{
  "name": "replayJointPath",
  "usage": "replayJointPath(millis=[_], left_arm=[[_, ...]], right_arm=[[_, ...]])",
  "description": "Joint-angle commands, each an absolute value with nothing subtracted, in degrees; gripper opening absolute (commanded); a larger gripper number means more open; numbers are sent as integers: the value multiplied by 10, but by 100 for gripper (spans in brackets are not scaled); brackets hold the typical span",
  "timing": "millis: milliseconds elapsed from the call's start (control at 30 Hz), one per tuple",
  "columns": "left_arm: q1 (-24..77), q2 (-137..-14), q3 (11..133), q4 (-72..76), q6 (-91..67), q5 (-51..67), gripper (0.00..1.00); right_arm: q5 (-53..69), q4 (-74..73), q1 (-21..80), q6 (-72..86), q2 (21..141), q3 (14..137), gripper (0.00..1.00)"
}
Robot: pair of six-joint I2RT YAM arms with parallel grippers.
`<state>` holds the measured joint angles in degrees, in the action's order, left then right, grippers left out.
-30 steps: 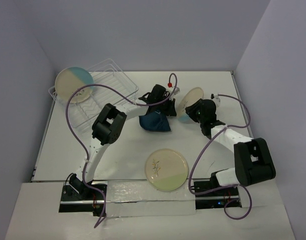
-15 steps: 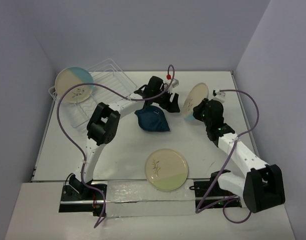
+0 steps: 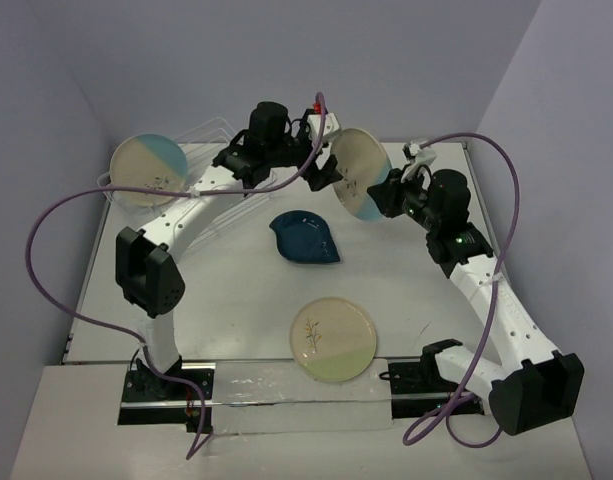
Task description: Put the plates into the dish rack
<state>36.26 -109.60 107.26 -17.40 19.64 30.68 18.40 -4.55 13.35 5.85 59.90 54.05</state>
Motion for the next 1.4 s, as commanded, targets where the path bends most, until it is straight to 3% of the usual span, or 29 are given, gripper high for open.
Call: replayJointPath(millis=[0, 167, 433, 733, 1167, 1300, 1367], left_arm=[[341, -1069, 1086, -291, 338, 283, 99], [323, -1021, 1061, -352, 390, 279, 99], [310, -935, 939, -294, 406, 260, 99], [291, -968, 981, -324, 415, 332, 100], [287, -994, 1002, -433, 533, 438, 98], [286, -1000, 1017, -514, 615, 485, 85], [287, -1004, 1026, -581, 674, 508, 73]], right_arm=[[280, -44, 143, -13, 599, 596, 0], [277, -51, 147, -15, 615, 599, 0], [275, -52, 165, -13, 669, 606, 0], [305, -45, 235, -45, 703, 612, 0], [413, -18, 256, -88, 713, 620, 0], [444, -14, 255, -136, 706, 609, 0], [483, -7, 255, -201, 692, 589, 0]])
